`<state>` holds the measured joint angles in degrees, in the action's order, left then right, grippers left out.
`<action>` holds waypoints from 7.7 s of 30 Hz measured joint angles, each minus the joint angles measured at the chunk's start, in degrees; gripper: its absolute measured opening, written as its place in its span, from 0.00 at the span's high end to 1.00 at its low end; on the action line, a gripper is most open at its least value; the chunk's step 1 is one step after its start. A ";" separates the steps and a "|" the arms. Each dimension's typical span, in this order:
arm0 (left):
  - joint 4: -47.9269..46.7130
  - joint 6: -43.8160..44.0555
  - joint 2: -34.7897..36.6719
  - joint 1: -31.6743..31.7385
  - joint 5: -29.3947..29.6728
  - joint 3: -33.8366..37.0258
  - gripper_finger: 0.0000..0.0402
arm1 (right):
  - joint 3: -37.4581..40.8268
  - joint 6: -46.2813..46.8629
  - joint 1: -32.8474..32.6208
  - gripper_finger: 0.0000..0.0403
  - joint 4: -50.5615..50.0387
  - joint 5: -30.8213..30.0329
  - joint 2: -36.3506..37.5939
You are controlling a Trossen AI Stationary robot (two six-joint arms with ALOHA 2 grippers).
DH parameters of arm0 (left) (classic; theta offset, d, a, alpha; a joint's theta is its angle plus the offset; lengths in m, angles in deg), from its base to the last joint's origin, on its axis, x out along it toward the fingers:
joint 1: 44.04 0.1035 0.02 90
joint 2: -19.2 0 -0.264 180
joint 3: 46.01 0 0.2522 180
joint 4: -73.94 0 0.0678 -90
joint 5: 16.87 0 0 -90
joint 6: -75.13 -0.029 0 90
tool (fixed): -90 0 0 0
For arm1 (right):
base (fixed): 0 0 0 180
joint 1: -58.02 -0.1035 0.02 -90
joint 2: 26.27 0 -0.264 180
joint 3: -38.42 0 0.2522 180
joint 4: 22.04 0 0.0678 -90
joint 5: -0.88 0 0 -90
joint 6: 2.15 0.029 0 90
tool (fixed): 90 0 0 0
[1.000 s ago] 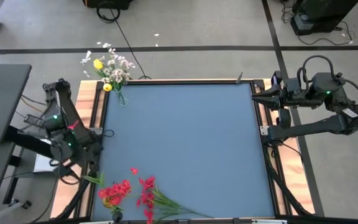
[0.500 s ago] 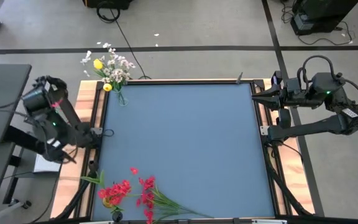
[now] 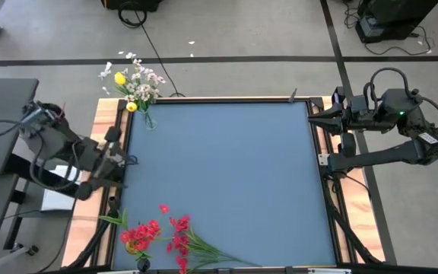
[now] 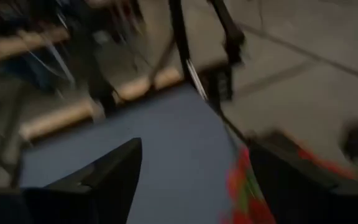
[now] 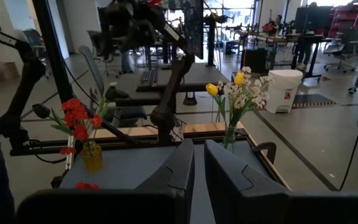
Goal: Sort flowers into vase by color
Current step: Put the red flowers into the yellow vase
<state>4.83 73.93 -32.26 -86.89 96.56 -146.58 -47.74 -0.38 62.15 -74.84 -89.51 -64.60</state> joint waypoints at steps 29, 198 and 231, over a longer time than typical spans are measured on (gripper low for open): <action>29.20 6.93 -18.05 30.90 -0.99 0.02 0.27 | 0.13 1.65 0.01 0.88 25.81 0.04 -3.69; 48.23 5.32 -25.66 46.80 -24.18 0.02 0.39 | -15.30 -1.96 -5.42 1.00 62.13 -11.12 -47.60; 29.56 11.22 -25.09 47.80 -3.08 0.02 0.97 | -15.28 0.06 -1.37 0.25 41.17 -21.80 -47.91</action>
<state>34.39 85.15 -57.35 -39.09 93.48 -146.55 -63.02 -0.32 60.78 -33.67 -111.31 -112.51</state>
